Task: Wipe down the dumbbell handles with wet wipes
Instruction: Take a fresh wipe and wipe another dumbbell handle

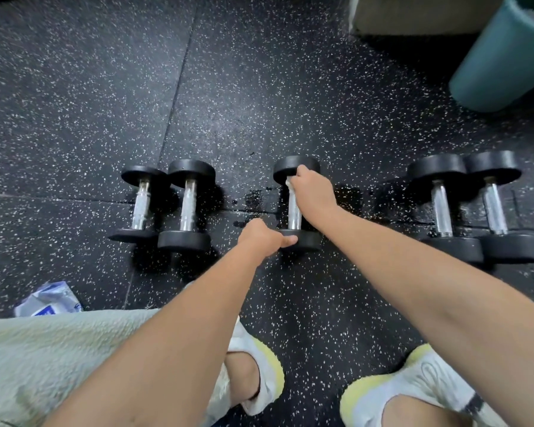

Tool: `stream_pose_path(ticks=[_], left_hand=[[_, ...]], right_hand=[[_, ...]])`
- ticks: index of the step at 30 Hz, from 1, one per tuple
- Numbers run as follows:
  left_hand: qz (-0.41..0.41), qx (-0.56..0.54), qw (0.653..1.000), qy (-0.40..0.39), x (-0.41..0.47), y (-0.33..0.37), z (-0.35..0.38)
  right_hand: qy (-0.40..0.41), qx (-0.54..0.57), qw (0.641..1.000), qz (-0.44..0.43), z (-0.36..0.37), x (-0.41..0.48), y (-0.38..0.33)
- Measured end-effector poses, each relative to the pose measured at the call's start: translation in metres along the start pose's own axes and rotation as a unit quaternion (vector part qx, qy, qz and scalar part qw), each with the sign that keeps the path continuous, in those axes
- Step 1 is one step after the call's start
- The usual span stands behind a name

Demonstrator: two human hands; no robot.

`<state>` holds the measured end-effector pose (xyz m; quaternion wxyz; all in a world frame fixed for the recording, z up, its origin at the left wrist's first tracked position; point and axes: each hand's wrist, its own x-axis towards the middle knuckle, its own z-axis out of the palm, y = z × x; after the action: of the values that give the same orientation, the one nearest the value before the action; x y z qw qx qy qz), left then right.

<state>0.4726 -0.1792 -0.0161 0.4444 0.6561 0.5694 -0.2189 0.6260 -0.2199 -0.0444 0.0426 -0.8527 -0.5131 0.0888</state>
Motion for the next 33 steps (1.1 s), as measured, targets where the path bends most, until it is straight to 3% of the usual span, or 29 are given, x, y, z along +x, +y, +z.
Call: stream_pose_path(ticks=[7,15,21,27,33], left_hand=[[0.001,-0.018,1.000,-0.015,0.009,-0.005,-0.009],[0.002,-0.020,0.999,-0.036,0.009,0.005,-0.009],[0.026,0.004,0.999,-0.027,0.002,0.006,0.010],[0.001,-0.041,0.999,-0.005,0.002,-0.006,0.032],[0.005,-0.014,1.000,0.014,0.007,-0.012,0.026]], right_hand=[[-0.059,0.027,0.990,-0.122,0.011,-0.043,0.004],[-0.008,0.097,0.995,0.030,0.001,-0.014,0.001],[-0.084,0.156,0.984,-0.021,0.002,-0.046,0.006],[-0.077,0.165,0.983,-0.031,0.003,-0.052,0.014],[-0.084,0.181,0.980,-0.029,-0.003,-0.043,0.015]])
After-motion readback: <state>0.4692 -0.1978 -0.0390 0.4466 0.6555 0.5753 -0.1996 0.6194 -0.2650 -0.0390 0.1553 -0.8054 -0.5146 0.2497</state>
